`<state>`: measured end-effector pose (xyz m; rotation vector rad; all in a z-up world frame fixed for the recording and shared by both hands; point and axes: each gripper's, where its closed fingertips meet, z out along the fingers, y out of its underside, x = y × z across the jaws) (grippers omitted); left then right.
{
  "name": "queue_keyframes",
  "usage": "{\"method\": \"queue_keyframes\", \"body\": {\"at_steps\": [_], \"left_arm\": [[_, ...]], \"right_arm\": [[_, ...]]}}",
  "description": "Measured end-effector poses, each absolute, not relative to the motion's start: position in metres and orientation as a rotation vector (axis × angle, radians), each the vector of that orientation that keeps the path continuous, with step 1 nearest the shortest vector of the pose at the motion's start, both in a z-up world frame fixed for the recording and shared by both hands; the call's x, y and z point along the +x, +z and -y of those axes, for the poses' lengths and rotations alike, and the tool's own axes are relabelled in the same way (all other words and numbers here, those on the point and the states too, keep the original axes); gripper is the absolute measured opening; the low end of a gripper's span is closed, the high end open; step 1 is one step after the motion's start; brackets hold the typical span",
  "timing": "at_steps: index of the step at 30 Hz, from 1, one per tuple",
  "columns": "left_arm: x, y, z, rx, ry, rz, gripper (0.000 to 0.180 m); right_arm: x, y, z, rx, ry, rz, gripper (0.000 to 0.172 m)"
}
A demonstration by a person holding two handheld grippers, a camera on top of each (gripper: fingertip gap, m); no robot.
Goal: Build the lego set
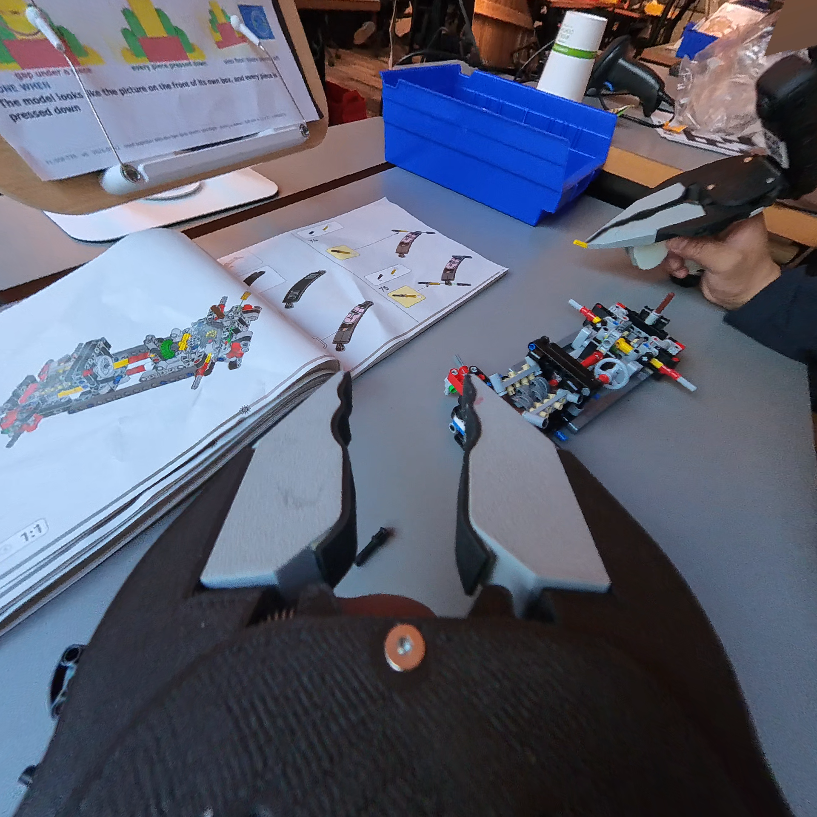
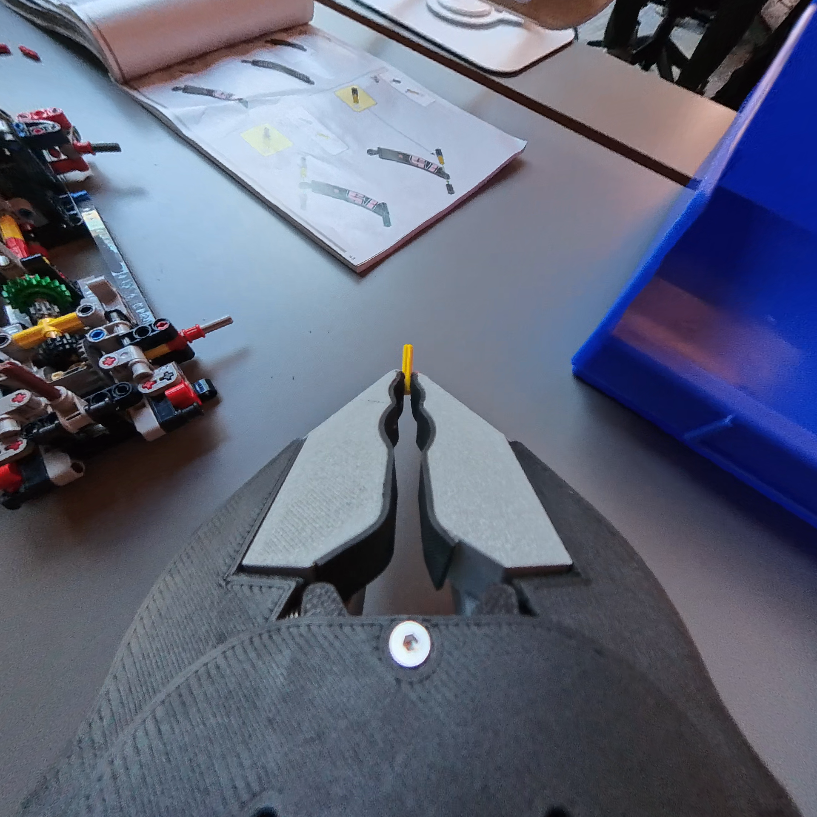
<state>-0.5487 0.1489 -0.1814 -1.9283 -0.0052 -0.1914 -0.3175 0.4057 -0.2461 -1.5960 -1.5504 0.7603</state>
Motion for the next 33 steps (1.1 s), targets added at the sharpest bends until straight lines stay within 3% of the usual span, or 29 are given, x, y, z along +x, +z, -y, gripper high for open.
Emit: {"method": "queue_keyframes", "body": {"at_steps": [14,23,33], "left_arm": [[-0.555,-0.184,-0.147,-1.936,-0.246,0.088,0.05],[-0.547,-0.145,-0.142,-1.657,-0.764,0.25,0.054],[-0.495,-0.198,-0.146,-2.034,-0.436,-0.154,0.054]], "right_arm": [[-0.328,-0.239,-0.419,-1.599,0.797,1.487,0.0],[-0.329,-0.236,-0.416,-1.58,0.824,1.486,0.0],[-0.328,-0.233,-0.416,-1.579,0.88,1.474,0.0]]}}
